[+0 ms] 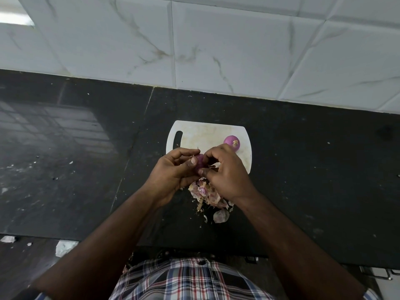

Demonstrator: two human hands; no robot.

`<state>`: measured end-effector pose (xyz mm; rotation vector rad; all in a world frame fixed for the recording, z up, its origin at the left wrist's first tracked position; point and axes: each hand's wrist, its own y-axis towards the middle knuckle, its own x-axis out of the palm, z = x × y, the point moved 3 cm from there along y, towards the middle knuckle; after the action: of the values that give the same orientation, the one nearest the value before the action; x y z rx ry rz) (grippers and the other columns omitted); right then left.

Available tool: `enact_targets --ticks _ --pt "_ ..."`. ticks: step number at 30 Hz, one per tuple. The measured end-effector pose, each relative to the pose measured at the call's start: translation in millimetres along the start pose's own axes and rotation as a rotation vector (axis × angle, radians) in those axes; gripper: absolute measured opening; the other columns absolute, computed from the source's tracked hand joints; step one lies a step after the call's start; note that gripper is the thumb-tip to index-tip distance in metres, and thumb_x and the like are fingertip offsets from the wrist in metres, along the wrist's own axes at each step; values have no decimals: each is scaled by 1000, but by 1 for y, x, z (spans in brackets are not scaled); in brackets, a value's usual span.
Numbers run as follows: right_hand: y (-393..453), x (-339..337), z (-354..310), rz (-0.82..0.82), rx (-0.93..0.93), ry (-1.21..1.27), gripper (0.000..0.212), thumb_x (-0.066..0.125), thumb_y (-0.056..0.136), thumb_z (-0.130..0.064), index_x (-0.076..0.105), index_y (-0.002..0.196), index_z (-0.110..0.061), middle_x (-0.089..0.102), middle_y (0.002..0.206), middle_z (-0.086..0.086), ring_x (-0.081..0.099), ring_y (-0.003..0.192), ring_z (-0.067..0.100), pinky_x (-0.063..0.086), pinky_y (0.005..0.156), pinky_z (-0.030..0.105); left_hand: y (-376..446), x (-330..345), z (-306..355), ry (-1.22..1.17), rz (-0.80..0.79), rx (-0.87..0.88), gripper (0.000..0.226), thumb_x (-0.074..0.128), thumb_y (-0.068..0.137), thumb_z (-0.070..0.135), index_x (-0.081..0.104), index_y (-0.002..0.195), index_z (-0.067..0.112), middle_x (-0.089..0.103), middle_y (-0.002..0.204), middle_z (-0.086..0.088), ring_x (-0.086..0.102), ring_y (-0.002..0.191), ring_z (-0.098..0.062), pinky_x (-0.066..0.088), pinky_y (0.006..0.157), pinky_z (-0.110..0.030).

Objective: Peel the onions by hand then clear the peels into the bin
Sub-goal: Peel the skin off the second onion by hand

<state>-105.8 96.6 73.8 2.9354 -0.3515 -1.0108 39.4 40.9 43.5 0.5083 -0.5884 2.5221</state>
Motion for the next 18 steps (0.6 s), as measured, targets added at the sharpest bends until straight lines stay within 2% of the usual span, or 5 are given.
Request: enact_targets --ticks 5,9,14,18 --pt "0 1 1 -18 -23 -27 21 79 80 -11 63 92 -17 52 100 -3 55 88 3 45 73 11 0 1 -1 -6 29 -1 32 70 81 13 67 112 6 74 107 -15 75 87 -26 63 69 -35" --pt "1 1 1 -33 -29 -39 20 78 80 -9 62 90 -16 51 99 -3 53 85 -2 40 71 6 0 3 -2 -14 59 1 33 71 79 15 68 111 5 75 101 -15 75 83 -26 63 66 -35" --pt "1 3 4 -15 -44 -36 18 77 81 -9 63 89 -16 50 96 -6 53 85 -4 41 72 6 0 4 -6 3 110 3 36 73 78 19 67 111 5 75 99 -17 74 80 -26 63 65 -35" --pt "-2 5 5 73 -83 31 26 79 79 -12 70 103 -16 58 104 -6 60 95 4 51 81 18 1 6 -5 -2 128 12 34 73 76 19 66 105 4 76 95 -17 74 78 -26 64 65 -36"
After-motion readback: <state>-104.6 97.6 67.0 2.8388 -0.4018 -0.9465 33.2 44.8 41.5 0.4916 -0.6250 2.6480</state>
